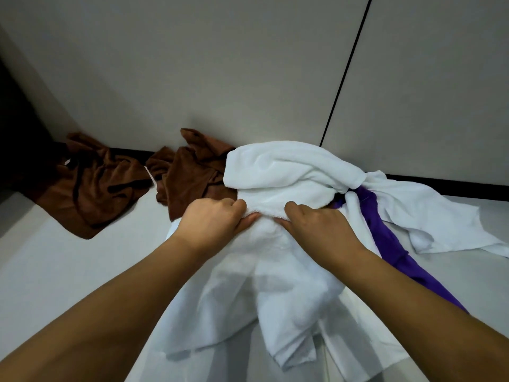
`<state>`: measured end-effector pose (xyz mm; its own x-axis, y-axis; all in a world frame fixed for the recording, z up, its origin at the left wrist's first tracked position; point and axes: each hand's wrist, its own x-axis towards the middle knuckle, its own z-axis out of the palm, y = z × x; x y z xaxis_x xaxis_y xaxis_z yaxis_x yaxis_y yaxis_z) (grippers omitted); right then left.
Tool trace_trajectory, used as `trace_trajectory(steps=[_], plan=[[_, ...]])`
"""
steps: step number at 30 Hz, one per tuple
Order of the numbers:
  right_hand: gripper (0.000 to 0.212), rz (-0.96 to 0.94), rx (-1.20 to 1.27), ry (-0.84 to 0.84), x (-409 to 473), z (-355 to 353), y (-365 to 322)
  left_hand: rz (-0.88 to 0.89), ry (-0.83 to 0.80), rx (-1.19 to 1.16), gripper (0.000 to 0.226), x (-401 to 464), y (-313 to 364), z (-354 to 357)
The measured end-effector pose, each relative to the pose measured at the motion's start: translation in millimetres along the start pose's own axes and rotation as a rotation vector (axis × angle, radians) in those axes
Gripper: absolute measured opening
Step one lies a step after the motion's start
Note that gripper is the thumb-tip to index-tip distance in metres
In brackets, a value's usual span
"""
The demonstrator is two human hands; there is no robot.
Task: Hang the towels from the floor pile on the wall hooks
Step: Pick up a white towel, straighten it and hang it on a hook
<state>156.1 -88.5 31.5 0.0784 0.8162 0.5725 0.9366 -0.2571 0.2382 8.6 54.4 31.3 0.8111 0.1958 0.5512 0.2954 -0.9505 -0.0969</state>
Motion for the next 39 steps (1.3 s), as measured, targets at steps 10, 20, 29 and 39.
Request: trace_trajectory(steps=[10,20,29,39], plan=[[0.035,-0.131,0.025,-0.169,22,-43,47,-0.032,-0.144,-0.073,0.062,42,17,-21],[0.06,0.002,0.002,-0.126,182,-307,155,0.051,-0.014,-0.019,0.066,252,8,-274],[0.062,0.077,-0.1,-0.136,290,-593,246,0.155,0.219,-0.086,0.074,410,50,-536],[0.041,0.319,-0.463,-0.239,279,-815,203,0.412,0.411,-0.222,0.052,444,111,-688]])
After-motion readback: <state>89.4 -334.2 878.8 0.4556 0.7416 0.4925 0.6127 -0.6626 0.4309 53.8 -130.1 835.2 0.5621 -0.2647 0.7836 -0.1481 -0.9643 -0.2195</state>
